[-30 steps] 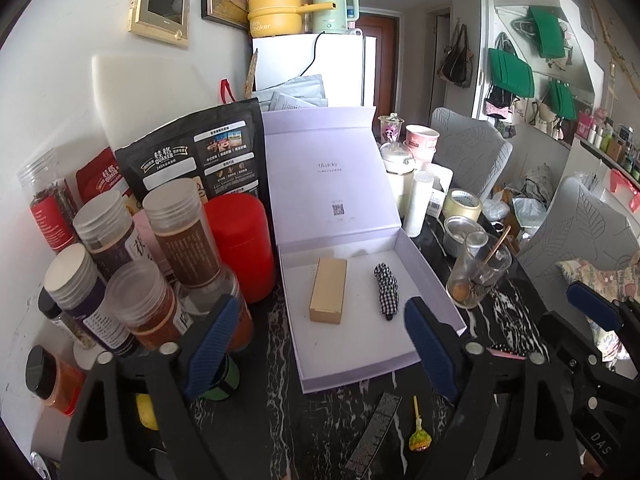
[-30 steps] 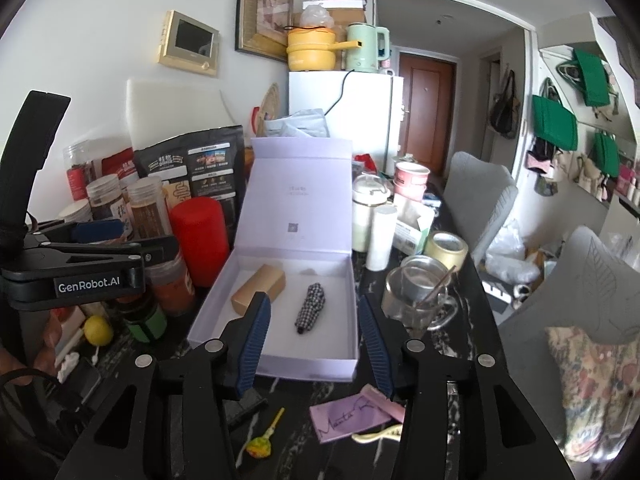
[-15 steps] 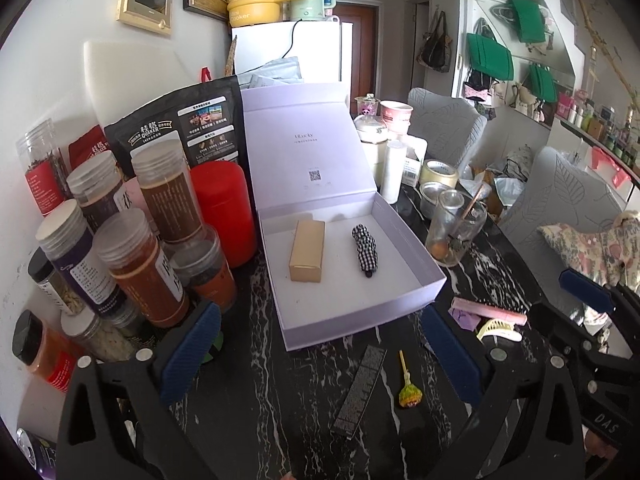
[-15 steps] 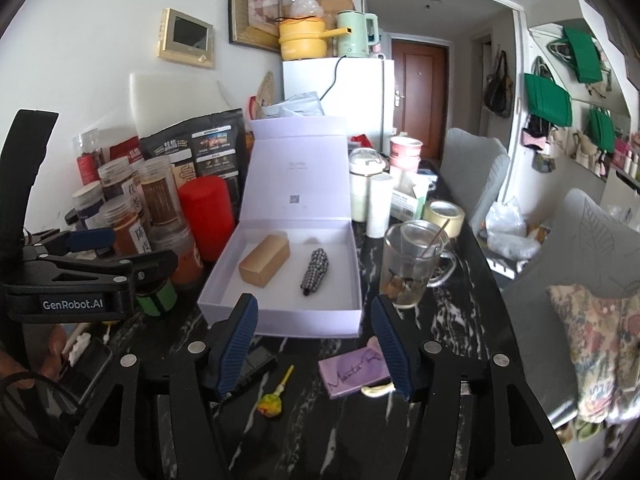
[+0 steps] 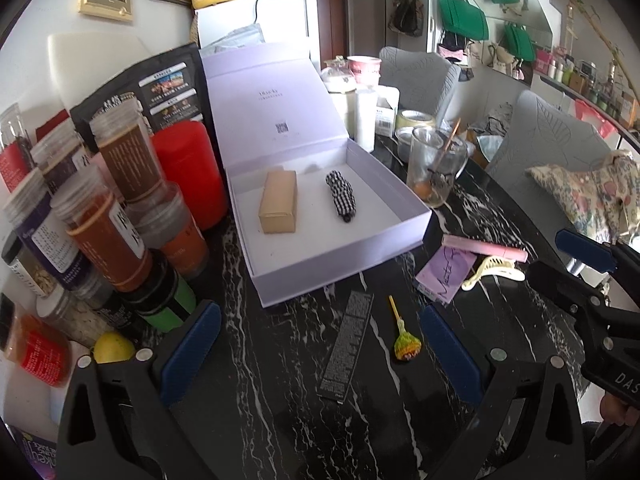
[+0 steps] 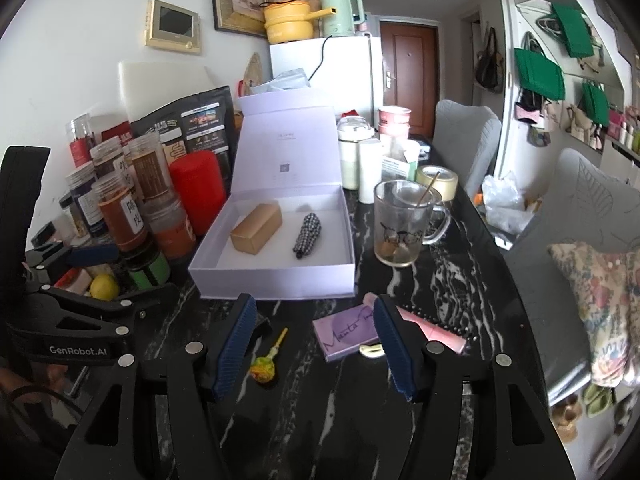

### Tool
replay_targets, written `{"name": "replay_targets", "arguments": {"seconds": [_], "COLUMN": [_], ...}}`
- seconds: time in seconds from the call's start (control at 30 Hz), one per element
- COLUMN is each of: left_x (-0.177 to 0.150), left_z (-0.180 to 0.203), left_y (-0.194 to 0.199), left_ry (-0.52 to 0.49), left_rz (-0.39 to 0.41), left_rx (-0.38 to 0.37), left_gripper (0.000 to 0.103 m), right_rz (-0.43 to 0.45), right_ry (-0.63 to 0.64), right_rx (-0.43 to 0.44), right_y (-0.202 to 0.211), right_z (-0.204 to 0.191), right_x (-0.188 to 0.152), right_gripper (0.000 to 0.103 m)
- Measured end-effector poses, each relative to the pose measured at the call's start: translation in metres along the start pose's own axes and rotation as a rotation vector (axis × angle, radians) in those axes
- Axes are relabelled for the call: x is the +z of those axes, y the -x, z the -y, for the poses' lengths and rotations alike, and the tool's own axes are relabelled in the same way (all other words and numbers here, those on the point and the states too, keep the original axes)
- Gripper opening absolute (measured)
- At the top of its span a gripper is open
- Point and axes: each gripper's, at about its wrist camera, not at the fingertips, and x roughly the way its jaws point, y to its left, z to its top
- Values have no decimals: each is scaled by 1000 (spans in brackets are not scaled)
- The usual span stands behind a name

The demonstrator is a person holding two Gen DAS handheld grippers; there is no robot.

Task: Organize rigid objects
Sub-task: 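Withdraw both open tools from the white box back over the table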

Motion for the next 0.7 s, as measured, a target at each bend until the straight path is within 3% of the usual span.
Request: {"name": "replay_targets", "arguments": {"seconds": [0.7], "left_x": [-45], "left_z": [-3], "left_y": [-53], "left_ry": [10], "left_rz": [-154], "left_rx": [-40], "left_gripper": [102], "right_rz": [-152], "right_ry": [-56], "right_rx": [97], "right_y": [-46], "right_z": [-5], "right_x": [-53], "right_gripper": [61]}}
